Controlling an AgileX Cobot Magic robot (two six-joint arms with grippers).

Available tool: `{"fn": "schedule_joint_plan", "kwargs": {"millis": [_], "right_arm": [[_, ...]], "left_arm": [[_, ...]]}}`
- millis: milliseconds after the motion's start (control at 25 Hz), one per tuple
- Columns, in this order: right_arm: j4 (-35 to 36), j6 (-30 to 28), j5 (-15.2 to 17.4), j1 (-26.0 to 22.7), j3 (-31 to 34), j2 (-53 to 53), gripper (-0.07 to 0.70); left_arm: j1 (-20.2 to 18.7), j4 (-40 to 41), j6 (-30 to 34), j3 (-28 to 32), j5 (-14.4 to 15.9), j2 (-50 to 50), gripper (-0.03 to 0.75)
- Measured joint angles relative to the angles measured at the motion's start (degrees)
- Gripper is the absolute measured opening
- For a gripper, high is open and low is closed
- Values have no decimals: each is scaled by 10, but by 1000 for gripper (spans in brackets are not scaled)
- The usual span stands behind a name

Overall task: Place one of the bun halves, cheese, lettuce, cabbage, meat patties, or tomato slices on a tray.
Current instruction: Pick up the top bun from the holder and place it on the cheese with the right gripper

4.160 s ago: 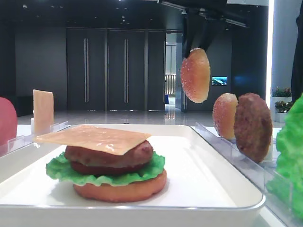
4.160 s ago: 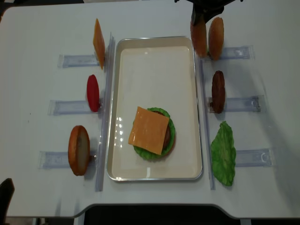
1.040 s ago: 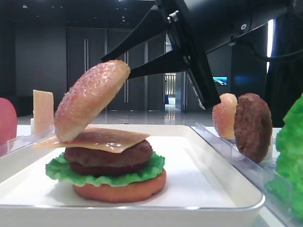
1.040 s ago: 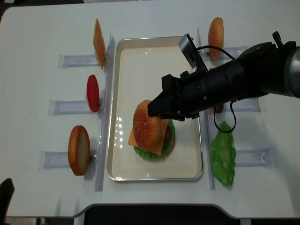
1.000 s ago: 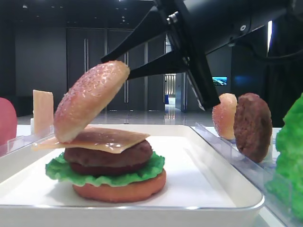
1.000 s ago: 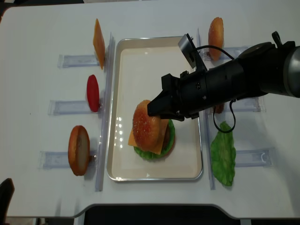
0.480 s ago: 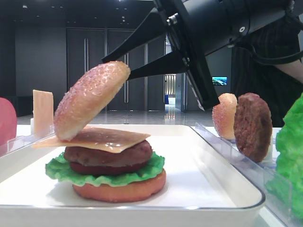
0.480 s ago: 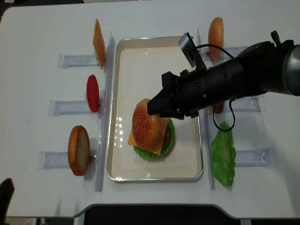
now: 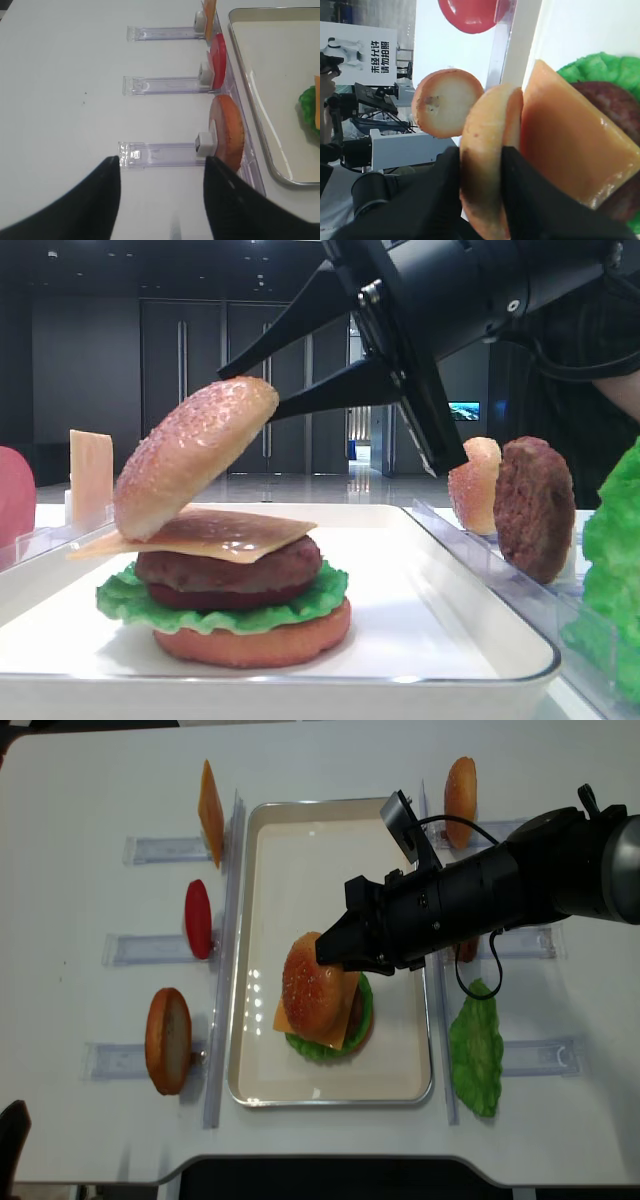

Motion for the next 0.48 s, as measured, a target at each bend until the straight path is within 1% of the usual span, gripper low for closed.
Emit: {"fn": "schedule_joint_plan", "kwargs": {"millis": [240, 320, 480], "right_arm": [[-2, -8, -11, 0, 0, 0, 305], [-4, -8, -20, 0, 0, 0, 342], [-16, -4, -31, 0, 0, 0, 378]], "left_arm": [[0, 0, 0, 0, 0, 0, 408], [0, 0, 0, 0, 0, 0, 408], [0, 0, 0, 0, 0, 0, 408]]}}
